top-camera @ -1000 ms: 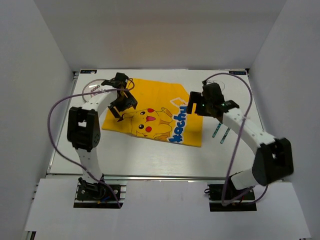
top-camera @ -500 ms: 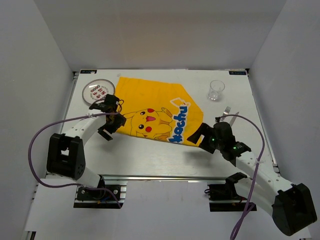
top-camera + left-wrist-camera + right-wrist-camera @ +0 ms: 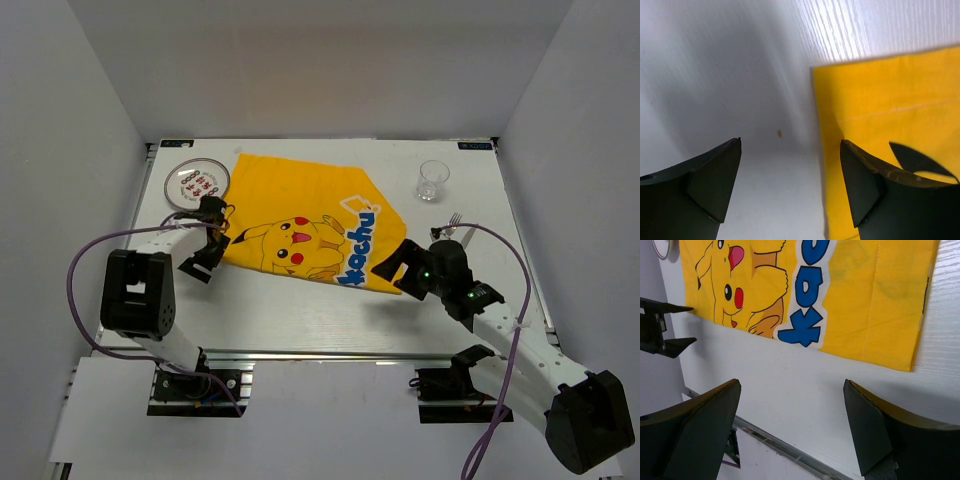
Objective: Set the dinner table for one person
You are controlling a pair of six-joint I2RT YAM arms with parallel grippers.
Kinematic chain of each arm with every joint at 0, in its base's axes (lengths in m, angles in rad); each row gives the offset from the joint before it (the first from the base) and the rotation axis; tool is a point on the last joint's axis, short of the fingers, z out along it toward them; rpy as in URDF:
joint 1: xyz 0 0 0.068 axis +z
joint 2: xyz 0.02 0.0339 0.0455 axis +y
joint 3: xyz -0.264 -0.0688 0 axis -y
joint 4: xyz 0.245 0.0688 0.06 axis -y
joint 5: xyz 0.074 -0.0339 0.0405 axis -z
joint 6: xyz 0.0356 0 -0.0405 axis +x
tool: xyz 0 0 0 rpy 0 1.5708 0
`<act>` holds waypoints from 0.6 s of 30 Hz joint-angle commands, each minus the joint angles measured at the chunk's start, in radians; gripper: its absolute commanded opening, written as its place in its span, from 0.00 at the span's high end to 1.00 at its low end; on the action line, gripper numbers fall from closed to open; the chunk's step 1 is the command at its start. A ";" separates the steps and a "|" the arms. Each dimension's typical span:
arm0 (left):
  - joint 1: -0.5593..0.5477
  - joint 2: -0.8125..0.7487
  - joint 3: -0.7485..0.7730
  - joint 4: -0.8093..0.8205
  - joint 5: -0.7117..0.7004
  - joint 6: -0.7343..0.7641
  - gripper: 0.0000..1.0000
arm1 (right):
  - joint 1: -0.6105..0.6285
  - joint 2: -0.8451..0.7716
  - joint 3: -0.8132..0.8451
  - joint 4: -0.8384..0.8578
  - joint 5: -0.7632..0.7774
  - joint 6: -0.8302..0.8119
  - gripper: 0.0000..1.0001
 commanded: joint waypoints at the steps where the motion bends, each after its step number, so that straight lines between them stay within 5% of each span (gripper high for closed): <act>1: 0.027 0.027 0.024 0.062 -0.052 -0.014 0.11 | 0.007 -0.014 0.023 0.047 -0.020 -0.004 0.11; 14: 0.048 0.077 0.024 0.216 0.016 0.017 0.24 | 0.010 -0.004 0.017 0.074 -0.046 -0.007 0.11; 18: 0.048 0.093 0.045 0.203 0.028 0.020 0.39 | 0.015 0.004 0.021 0.076 -0.052 -0.002 0.11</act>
